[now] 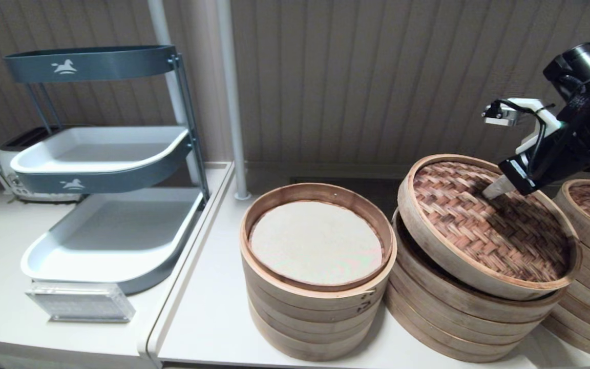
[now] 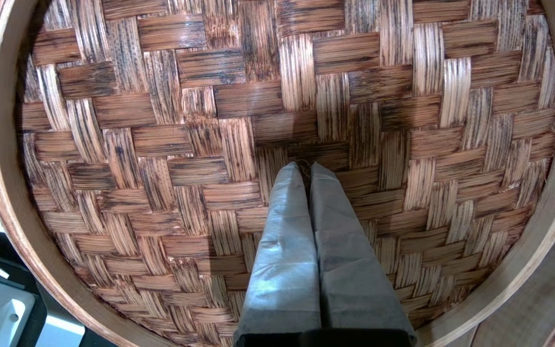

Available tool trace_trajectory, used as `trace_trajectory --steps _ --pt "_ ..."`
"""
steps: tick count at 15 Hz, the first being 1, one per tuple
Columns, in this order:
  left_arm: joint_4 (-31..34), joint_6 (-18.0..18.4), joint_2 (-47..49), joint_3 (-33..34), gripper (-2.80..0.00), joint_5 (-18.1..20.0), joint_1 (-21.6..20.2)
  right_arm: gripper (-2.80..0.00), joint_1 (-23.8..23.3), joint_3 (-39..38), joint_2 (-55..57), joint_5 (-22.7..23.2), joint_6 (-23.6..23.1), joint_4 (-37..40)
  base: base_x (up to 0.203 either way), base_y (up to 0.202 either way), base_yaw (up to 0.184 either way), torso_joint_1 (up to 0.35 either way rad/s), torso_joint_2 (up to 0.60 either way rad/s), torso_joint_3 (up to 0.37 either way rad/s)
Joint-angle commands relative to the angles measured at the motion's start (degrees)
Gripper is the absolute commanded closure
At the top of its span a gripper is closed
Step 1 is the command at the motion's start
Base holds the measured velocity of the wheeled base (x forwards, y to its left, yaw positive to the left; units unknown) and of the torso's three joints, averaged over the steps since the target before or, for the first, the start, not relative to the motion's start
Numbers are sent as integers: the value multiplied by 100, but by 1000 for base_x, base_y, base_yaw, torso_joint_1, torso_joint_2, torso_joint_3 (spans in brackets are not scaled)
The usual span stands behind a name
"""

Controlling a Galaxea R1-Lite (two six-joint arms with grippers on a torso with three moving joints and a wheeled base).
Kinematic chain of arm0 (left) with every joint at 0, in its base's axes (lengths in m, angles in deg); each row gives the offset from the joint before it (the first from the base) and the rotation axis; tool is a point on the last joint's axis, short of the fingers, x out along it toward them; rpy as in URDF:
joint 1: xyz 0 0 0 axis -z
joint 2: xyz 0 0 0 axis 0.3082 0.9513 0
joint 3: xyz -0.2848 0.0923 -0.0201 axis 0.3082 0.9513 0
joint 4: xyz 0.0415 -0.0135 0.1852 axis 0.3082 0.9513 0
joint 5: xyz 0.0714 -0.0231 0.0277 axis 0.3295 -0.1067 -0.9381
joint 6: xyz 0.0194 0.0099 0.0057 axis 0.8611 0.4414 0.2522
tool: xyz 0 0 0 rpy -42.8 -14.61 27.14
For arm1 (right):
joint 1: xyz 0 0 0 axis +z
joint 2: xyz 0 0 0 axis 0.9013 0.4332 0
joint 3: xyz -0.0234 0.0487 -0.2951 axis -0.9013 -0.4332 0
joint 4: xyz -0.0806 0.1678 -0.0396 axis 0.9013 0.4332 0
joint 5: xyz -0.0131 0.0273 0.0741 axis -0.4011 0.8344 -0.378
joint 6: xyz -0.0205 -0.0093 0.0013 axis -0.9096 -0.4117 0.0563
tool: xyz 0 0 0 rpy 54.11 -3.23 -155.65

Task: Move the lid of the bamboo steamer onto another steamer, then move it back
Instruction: Put the steamer

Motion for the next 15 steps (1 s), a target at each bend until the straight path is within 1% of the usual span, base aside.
trace_trajectory --steps 1,8,15 --pt "-13 -2 -2 158 0 0 0 0 4 -1 -69 7 -20 48 0 0 0 0 0 0" --pt "-5 16 -2 158 0 -8 0 0 -1 -10 -142 7 -47 249 0 0 0 0 0 0" --pt "-4 25 -2 158 0 -8 0 0 -49 -10 28 -2 -47 223 0 0 0 0 0 0"
